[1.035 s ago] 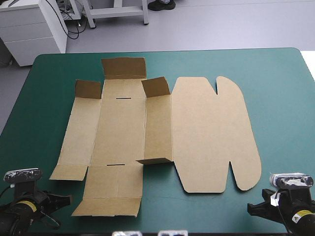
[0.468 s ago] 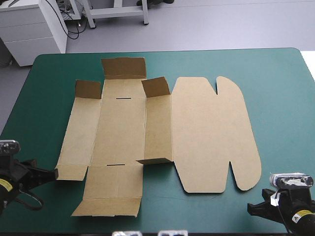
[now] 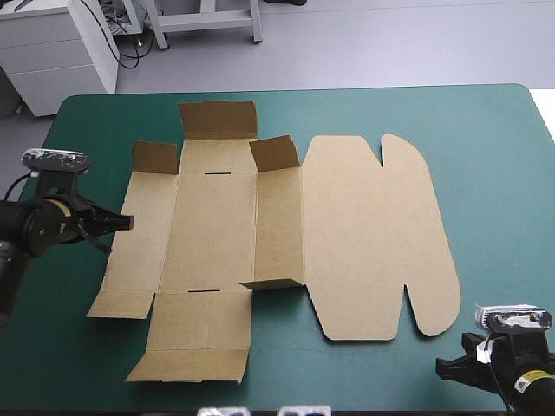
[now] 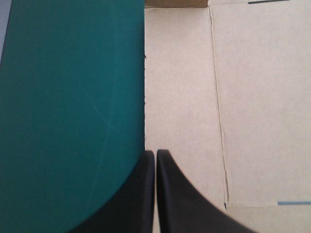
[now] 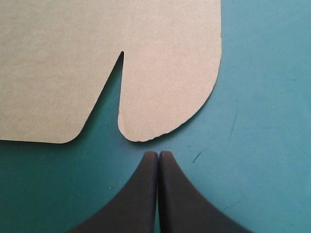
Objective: Fold the box
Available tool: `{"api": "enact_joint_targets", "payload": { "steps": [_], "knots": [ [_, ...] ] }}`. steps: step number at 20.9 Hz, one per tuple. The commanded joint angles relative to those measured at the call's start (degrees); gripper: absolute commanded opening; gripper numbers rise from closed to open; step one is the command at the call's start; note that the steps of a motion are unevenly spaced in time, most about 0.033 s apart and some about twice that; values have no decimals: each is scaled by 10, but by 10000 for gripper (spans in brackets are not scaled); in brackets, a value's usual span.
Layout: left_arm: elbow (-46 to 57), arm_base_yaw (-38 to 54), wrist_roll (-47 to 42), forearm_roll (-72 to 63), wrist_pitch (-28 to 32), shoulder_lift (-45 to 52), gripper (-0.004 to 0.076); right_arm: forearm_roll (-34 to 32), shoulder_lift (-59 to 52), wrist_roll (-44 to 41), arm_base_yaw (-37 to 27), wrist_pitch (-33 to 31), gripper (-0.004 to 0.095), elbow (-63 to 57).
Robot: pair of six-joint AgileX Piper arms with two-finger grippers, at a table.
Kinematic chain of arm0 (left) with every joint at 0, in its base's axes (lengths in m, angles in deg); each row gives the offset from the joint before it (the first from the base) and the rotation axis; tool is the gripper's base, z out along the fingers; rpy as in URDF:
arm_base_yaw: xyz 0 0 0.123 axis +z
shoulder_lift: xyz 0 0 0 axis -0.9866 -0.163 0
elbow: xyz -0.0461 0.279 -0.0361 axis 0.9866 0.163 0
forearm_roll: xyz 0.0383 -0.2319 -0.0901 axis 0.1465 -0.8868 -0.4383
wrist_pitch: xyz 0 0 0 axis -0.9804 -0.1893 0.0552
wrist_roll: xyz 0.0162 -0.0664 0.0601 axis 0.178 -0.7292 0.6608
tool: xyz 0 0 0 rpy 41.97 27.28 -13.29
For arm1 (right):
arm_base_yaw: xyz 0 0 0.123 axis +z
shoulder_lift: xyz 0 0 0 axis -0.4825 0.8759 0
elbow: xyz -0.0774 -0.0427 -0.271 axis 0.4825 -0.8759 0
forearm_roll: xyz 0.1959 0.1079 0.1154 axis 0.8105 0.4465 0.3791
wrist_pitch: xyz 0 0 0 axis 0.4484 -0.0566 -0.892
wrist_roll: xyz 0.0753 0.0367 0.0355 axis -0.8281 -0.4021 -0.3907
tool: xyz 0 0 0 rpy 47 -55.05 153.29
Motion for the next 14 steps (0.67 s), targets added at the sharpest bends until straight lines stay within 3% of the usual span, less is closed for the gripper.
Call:
{"api": "enact_joint_targets", "payload": {
  "steps": [1,5,7,10,14],
  "knots": [
    [-30,15,-21,23,59,-51,-8,4,5,6,1,30,-14,14],
    [-64,118,18,-67,54,-128,-1,4,5,6,1,30,-14,14],
    [-69,197,113,-201,47,-154,-1,4,5,6,1,30,-14,14],
    [-69,315,259,-377,-6,-189,-1,4,5,6,1,30,-14,14],
    [-69,377,317,-447,-75,-235,-1,4,5,6,1,30,-14,14]
  ]
}}
